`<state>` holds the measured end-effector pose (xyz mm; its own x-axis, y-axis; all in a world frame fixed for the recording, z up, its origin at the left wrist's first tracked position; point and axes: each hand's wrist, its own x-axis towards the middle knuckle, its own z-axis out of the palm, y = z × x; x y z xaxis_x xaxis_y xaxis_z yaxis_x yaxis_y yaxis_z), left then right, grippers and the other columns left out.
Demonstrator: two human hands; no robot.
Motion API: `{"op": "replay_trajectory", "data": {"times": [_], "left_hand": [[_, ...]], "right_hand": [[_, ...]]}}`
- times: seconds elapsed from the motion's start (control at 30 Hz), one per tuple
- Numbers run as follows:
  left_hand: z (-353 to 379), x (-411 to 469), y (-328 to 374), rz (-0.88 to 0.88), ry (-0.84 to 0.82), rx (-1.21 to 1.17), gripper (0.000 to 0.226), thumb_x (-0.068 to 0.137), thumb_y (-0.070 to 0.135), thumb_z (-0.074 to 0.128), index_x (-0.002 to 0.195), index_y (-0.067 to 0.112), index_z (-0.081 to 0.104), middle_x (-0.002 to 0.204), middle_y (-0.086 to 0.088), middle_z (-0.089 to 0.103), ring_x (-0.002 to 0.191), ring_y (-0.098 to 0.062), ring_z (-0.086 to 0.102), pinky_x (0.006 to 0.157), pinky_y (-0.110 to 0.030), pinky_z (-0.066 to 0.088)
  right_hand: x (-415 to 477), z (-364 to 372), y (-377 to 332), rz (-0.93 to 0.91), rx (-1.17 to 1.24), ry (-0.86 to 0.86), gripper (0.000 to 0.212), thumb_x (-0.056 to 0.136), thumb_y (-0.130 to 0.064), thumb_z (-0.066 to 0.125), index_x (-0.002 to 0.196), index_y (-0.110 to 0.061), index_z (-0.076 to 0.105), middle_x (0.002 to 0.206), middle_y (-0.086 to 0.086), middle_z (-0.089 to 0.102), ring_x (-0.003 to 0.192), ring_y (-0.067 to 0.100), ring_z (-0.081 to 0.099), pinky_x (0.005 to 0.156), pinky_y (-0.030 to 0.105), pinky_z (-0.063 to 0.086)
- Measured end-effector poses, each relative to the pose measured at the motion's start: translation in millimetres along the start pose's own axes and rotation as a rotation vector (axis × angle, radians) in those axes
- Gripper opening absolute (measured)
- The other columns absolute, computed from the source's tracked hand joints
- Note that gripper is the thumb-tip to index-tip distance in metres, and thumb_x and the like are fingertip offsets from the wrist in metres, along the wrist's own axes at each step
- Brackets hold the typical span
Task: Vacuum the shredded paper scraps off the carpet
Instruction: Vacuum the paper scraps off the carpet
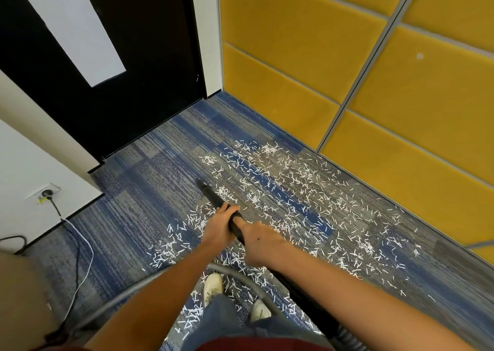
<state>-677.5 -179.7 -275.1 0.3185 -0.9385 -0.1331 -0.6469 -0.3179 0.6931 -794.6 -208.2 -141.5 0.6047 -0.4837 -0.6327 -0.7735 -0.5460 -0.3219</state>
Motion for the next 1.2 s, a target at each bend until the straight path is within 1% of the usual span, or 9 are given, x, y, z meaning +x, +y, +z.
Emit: {"op": "replay_trajectory", "data": {"times": [0.13, 0.23, 0.4, 0.57, 0.67, 0.8, 0.93, 1.03, 1.2], "left_hand": [[3, -5, 0, -0.013, 0.025, 0.015, 0.041, 0.082, -0.011, 0.057, 0.119, 0.007, 0.060, 0.114, -0.014, 0.059, 0.093, -0.028, 0.060, 0.088, -0.043, 0.051], [6, -11, 9, 0.006, 0.022, 0.046, 0.038, 0.082, -0.008, 0.058, 0.117, 0.008, 0.061, 0.113, -0.014, 0.060, 0.094, -0.029, 0.060, 0.087, -0.041, 0.050], [20, -16, 26, 0.045, -0.016, 0.036, 0.033, 0.079, -0.007, 0.059, 0.108, 0.008, 0.062, 0.108, -0.012, 0.059, 0.092, -0.031, 0.060, 0.080, -0.045, 0.050], [37, -19, 43, 0.063, -0.027, 0.023, 0.038, 0.081, -0.005, 0.058, 0.116, 0.009, 0.061, 0.113, -0.014, 0.059, 0.095, -0.031, 0.061, 0.084, -0.046, 0.050], [40, -22, 51, 0.067, -0.033, 0.036, 0.038, 0.081, -0.004, 0.057, 0.117, 0.011, 0.061, 0.114, -0.013, 0.059, 0.097, -0.030, 0.060, 0.083, -0.045, 0.050], [40, -30, 49, 0.065, -0.038, 0.035, 0.038, 0.081, -0.004, 0.058, 0.116, 0.012, 0.061, 0.110, -0.011, 0.059, 0.095, -0.030, 0.060, 0.082, -0.044, 0.051], [37, -37, 39, 0.047, -0.017, 0.017, 0.039, 0.079, -0.006, 0.059, 0.113, 0.014, 0.061, 0.104, -0.009, 0.059, 0.087, -0.028, 0.061, 0.078, -0.043, 0.052], [32, -37, 35, 0.042, 0.020, 0.017, 0.036, 0.079, -0.008, 0.058, 0.110, 0.011, 0.062, 0.104, -0.010, 0.060, 0.088, -0.029, 0.061, 0.076, -0.044, 0.052], [20, -28, 33, 0.026, 0.076, 0.039, 0.034, 0.082, -0.008, 0.056, 0.112, 0.006, 0.061, 0.117, -0.018, 0.059, 0.106, -0.033, 0.056, 0.086, -0.044, 0.049]], "right_hand": [[-4, 4, 3, -0.032, -0.001, -0.011, 0.067, 0.081, 0.002, 0.060, 0.138, -0.017, 0.029, 0.106, 0.011, 0.051, 0.093, 0.027, 0.058, 0.082, 0.041, 0.055], [-10, 6, 10, -0.037, 0.006, -0.011, 0.067, 0.081, 0.001, 0.063, 0.137, -0.016, 0.030, 0.101, 0.009, 0.047, 0.088, 0.025, 0.056, 0.081, 0.039, 0.055], [-25, 11, 26, -0.009, 0.021, 0.019, 0.063, 0.083, 0.002, 0.059, 0.136, -0.016, 0.030, 0.102, 0.010, 0.051, 0.086, 0.025, 0.055, 0.078, 0.038, 0.055], [-44, 10, 41, 0.019, 0.020, 0.000, 0.069, 0.083, -0.008, 0.065, 0.140, -0.016, 0.026, 0.108, 0.013, 0.053, 0.101, 0.032, 0.059, 0.080, 0.038, 0.051], [-52, 9, 47, 0.019, 0.021, 0.001, 0.070, 0.083, -0.010, 0.066, 0.141, -0.017, 0.026, 0.105, 0.010, 0.051, 0.103, 0.031, 0.059, 0.081, 0.038, 0.050], [-54, 18, 46, 0.004, -0.004, -0.004, 0.068, 0.085, -0.008, 0.062, 0.141, -0.019, 0.026, 0.114, 0.014, 0.053, 0.102, 0.032, 0.058, 0.080, 0.038, 0.051], [-49, 22, 41, -0.033, -0.011, 0.004, 0.067, 0.083, -0.004, 0.061, 0.140, -0.019, 0.028, 0.101, 0.008, 0.050, 0.088, 0.026, 0.053, 0.071, 0.033, 0.047], [-43, 21, 37, -0.032, -0.023, 0.013, 0.068, 0.082, -0.002, 0.060, 0.139, -0.021, 0.028, 0.096, 0.005, 0.045, 0.083, 0.024, 0.049, 0.071, 0.035, 0.050], [-33, 14, 29, -0.040, -0.039, 0.021, 0.068, 0.083, -0.002, 0.060, 0.139, -0.022, 0.027, 0.096, 0.006, 0.044, 0.091, 0.027, 0.056, 0.075, 0.037, 0.052]]}}
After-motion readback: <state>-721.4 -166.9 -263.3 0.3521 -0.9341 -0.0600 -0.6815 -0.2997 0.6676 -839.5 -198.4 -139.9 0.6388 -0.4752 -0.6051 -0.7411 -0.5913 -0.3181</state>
